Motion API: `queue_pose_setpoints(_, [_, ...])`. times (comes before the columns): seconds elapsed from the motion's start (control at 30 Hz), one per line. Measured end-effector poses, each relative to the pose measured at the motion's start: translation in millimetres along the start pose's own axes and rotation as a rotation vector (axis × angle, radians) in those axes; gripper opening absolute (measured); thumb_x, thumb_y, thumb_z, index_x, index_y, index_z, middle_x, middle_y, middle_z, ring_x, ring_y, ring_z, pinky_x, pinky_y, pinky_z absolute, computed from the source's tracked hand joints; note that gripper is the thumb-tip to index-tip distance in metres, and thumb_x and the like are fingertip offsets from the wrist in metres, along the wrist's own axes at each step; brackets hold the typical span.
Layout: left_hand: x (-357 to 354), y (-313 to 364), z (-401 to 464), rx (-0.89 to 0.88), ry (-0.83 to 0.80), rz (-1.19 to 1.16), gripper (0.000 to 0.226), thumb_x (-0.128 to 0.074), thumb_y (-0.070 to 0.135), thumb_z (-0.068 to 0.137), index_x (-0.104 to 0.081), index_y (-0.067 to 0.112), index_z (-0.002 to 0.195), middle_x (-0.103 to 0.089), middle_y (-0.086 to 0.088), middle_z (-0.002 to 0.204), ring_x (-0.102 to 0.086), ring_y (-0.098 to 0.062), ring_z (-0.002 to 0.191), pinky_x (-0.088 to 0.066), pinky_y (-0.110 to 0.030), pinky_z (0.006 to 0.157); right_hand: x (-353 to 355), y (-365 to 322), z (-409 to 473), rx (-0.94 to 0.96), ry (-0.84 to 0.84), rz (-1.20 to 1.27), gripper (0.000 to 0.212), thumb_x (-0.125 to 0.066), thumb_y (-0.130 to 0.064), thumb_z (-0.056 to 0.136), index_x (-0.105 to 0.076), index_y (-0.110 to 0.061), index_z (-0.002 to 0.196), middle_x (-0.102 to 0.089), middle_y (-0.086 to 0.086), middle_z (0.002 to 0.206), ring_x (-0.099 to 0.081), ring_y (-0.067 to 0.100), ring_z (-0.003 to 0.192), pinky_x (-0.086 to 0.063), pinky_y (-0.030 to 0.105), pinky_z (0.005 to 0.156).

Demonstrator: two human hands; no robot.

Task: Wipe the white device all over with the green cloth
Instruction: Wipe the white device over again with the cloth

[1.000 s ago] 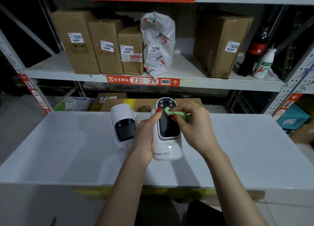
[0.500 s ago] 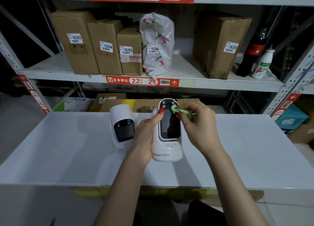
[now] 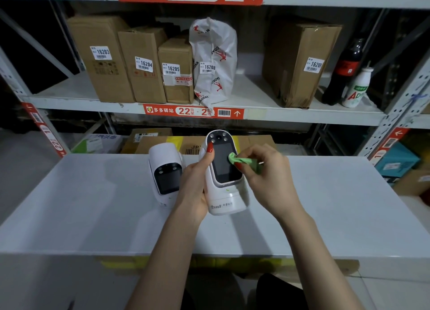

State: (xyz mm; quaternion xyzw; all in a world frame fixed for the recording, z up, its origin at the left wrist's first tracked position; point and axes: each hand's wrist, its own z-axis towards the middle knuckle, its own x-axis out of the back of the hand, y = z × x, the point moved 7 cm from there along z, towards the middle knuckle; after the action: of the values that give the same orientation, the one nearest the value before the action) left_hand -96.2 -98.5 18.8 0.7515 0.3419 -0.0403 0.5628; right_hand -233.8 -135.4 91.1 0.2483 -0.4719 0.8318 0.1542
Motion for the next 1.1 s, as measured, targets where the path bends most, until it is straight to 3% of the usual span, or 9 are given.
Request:
queue_pose_setpoints(0.23, [3.5,-2.6,7.6,-0.022,0.048,0.007,0.034,-0.069,0.040,0.085,-0.068,0.008,0.097,-0.072,-0.016,0.091,-0.069,-0.034,0.084,-0.056,-0.047,0.084,-19.4,-15.4,-10.5,0.046,-0.292,0.056,0.015,-0.072,-0.005,0.079,-0.075,-0.018,0.084,-0.066,-0.004,0.085,-0.057,0.007,0.076,-0.042,0.013,0.064])
queue_pose_setpoints(0.33, [6.3,-4.6,10.1,-0.020,0.067,0.000,0.048,-0.071,0.042,0.083,-0.066,0.005,0.113,-0.073,-0.018,0.106,-0.070,-0.033,0.089,-0.058,-0.043,0.079,-12.1,-10.8,-6.6,0.015,-0.185,0.044,0.012,-0.072,-0.005,0.079,-0.075,-0.016,0.084,-0.064,-0.003,0.083,-0.057,0.010,0.074,-0.040,0.012,0.062])
queue_pose_setpoints(0.47, [4.1,-7.5,10.3,0.010,0.039,-0.027,0.047,-0.069,0.041,0.085,-0.068,0.006,0.118,-0.073,-0.018,0.111,-0.070,-0.037,0.101,-0.057,-0.044,0.083,1.0,-1.9,-1.5,-0.013,-0.023,-0.029,0.008,-0.072,-0.008,0.081,-0.073,-0.015,0.084,-0.063,0.003,0.083,-0.057,0.019,0.075,-0.044,0.029,0.066])
queue_pose_setpoints(0.6, [2.9,-8.8,12.6,0.010,0.032,0.008,0.048,-0.069,0.043,0.085,-0.068,0.006,0.115,-0.073,-0.019,0.109,-0.070,-0.033,0.090,-0.056,-0.043,0.081,-4.6,-5.9,-5.2,-0.008,-0.136,0.014,0.011,-0.073,-0.007,0.080,-0.075,-0.016,0.085,-0.063,-0.004,0.083,-0.057,0.012,0.076,-0.041,0.013,0.063])
queue_pose_setpoints(0.7, [4.3,-11.7,15.4,0.026,0.058,0.021,0.062,-0.074,0.051,0.073,-0.065,0.008,0.116,-0.070,-0.022,0.112,-0.070,-0.038,0.098,-0.055,-0.052,0.090,-14.8,-13.0,-10.6,0.028,-0.280,0.014,0.016,-0.071,-0.005,0.080,-0.075,-0.019,0.086,-0.065,-0.004,0.086,-0.058,0.008,0.078,-0.043,0.013,0.066])
queue_pose_setpoints(0.77, [6.0,-13.7,18.2,0.033,0.070,0.013,0.053,-0.074,0.050,0.076,-0.066,0.011,0.112,-0.071,-0.021,0.111,-0.070,-0.039,0.100,-0.053,-0.058,0.092,-16.8,-13.7,-11.9,0.037,-0.315,0.014,0.018,-0.070,-0.004,0.079,-0.075,-0.019,0.088,-0.066,-0.004,0.087,-0.058,0.008,0.079,-0.044,0.014,0.066])
queue_pose_setpoints(0.93, [5.6,-13.4,19.9,0.026,0.051,0.010,0.058,-0.073,0.052,0.072,-0.068,0.010,0.111,-0.073,-0.017,0.108,-0.070,-0.036,0.100,-0.056,-0.050,0.089,-2.1,-3.8,-6.1,0.028,-0.172,-0.073,0.014,-0.071,-0.005,0.081,-0.075,-0.016,0.088,-0.065,0.000,0.089,-0.059,0.017,0.081,-0.045,0.025,0.070])
queue_pose_setpoints(1.0, [5.5,-13.3,20.0,0.031,0.051,0.010,0.048,-0.069,0.049,0.082,-0.070,0.011,0.110,-0.075,-0.015,0.106,-0.071,-0.034,0.099,-0.057,-0.048,0.087,3.7,0.4,-4.3,0.038,-0.111,-0.168,0.014,-0.071,-0.006,0.082,-0.074,-0.016,0.090,-0.063,0.002,0.089,-0.058,0.023,0.081,-0.043,0.032,0.068])
queue_pose_setpoints(1.1, [4.0,-13.9,19.7,0.037,0.053,0.012,0.039,-0.067,0.045,0.087,-0.070,0.011,0.104,-0.076,-0.014,0.103,-0.072,-0.031,0.094,-0.058,-0.044,0.083,2.9,0.4,-5.1,0.067,-0.123,-0.220,0.015,-0.070,-0.006,0.082,-0.074,-0.016,0.092,-0.062,0.003,0.091,-0.059,0.025,0.082,-0.040,0.029,0.066])
